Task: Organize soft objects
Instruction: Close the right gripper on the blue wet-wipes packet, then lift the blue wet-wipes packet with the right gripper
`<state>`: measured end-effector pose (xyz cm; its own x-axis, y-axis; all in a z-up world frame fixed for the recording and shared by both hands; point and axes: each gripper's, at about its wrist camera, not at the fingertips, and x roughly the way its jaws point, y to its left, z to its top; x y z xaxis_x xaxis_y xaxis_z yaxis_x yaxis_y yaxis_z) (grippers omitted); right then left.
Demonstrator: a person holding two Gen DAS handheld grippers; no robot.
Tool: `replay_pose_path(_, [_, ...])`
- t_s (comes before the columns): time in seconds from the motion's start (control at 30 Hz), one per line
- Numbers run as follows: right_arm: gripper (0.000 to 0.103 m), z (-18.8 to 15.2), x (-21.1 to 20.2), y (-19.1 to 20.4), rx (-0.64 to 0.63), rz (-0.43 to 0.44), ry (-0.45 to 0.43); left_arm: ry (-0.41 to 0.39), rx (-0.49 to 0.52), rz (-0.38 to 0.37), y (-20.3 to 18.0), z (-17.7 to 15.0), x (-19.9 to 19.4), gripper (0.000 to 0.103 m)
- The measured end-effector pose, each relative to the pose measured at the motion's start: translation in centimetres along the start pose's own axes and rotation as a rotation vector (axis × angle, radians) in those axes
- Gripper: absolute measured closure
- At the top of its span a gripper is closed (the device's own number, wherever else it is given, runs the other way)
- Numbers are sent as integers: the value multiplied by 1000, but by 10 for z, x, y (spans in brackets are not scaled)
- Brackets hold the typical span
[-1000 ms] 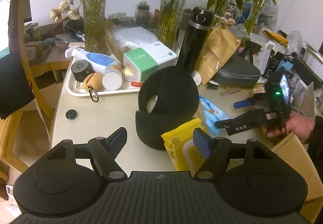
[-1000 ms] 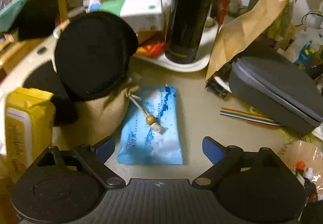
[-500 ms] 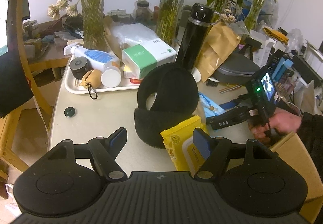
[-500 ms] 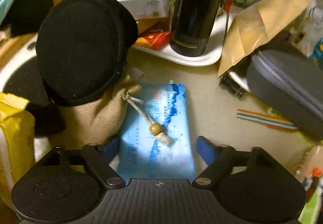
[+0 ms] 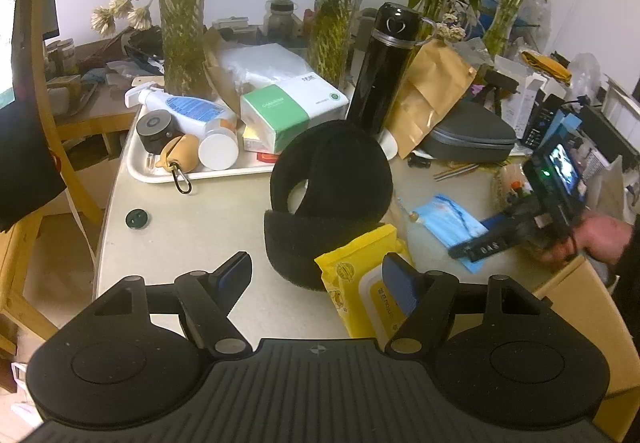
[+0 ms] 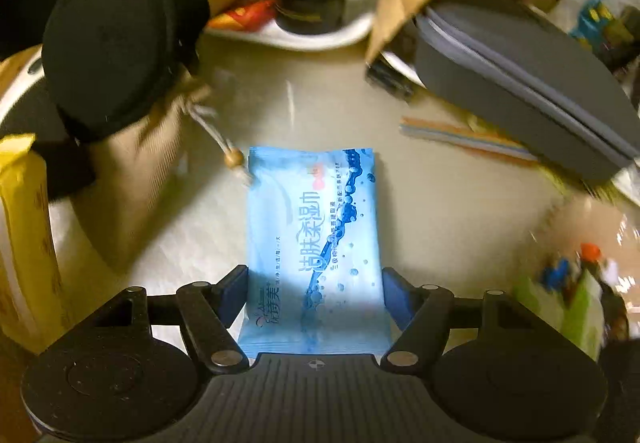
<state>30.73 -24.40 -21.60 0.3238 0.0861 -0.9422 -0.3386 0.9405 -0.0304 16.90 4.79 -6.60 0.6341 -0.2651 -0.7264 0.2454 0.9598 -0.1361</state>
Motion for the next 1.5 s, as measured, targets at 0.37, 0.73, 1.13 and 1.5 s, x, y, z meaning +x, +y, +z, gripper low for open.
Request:
replay_pose_path(0.37, [27, -3, 4, -8, 42, 25, -45, -137, 19, -48, 6, -12, 6, 30])
replay_pose_path(0.73, [34, 6, 0, 15, -16, 3, -34, -15, -146, 116, 109, -39, 12, 55])
replay_pose_path(1.13, [36, -1, -40, 2, 60, 43, -159, -27, -125, 137, 85, -34, 3, 46])
replay_pose_path(1.5, [36, -34, -98, -14, 123, 26, -278, -134, -131, 122, 63, -55, -14, 23])
